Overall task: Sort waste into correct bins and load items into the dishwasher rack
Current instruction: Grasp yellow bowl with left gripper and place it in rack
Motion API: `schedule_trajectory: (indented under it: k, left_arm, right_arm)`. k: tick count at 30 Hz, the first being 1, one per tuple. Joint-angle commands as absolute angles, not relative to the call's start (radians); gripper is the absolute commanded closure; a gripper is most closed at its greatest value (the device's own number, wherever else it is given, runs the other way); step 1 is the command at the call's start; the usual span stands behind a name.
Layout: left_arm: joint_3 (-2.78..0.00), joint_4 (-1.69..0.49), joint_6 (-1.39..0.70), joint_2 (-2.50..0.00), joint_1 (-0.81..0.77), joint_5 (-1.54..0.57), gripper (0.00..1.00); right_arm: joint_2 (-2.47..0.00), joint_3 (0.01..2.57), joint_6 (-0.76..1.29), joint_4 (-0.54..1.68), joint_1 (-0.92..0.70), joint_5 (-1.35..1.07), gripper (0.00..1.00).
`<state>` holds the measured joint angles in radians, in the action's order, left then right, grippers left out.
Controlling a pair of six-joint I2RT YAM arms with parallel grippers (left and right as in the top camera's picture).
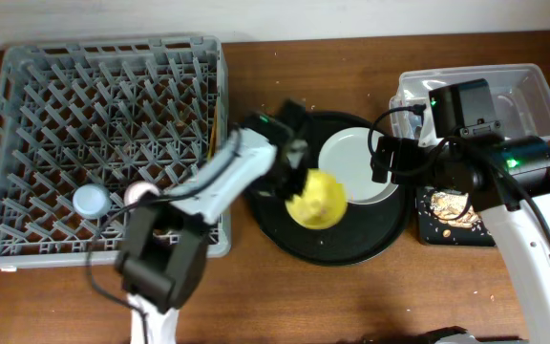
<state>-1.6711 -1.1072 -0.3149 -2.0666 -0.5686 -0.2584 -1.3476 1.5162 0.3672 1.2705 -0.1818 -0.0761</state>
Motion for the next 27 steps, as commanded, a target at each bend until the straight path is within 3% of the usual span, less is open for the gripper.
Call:
schedule_trajectory:
  k: [1, 4, 11, 17, 21, 22, 23, 24, 27]
  left_arm:
    - [-1.828, -1.230, -0.314, -1.859, -0.432, 0.263, 1.00]
    - [-1.834, -1.236, -0.314, -1.754, -0.327, 0.799, 1.00]
    - [-1.685, -1.061, -0.378, -1.892, -0.166, 1.404, 1.00]
    - [-1.671, -1.003, -0.378, -2.159, -0.107, 1.434, 1.00]
    - [-1.671, -1.008, -0.377, -2.195, -0.135, 1.420, 1.00]
    - [-1.671, -1.031, -0.377, -2.195, -0.153, 1.363, 0.97]
    - [-1.671, -1.055, -0.377, -2.195, -0.165, 1.297, 0.82]
    - [-1.673, -1.118, -0.378, -2.194, -0.187, 1.211, 0.48]
    - [-1.714, -1.229, -0.378, -2.152, -0.234, 0.974, 0.44]
  right_arm:
    - [-1.348, 1.519, 0.375, 1.269, -0.176, -0.067, 0.01]
    - [-1.348, 1.519, 0.375, 1.268, -0.176, -0.067, 0.02]
    - [-1.348, 1.519, 0.375, 1.269, -0.176, -0.067, 0.02]
    - [-1.348, 1.519, 0.375, 1.267, -0.176, -0.067, 0.02]
    - [-1.348, 1.519, 0.375, 1.261, -0.176, -0.067, 0.02]
    - [-1.348, 1.518, 0.375, 1.261, -0.176, -0.067, 0.02]
    - [-1.348, 1.519, 0.375, 1.261, -0.176, -0.067, 0.02]
    - [-1.348, 1.519, 0.375, 1.261, -0.176, -0.067, 0.02]
    - [-1.348, 1.519, 0.375, 1.261, -0.176, -0.067, 0.02]
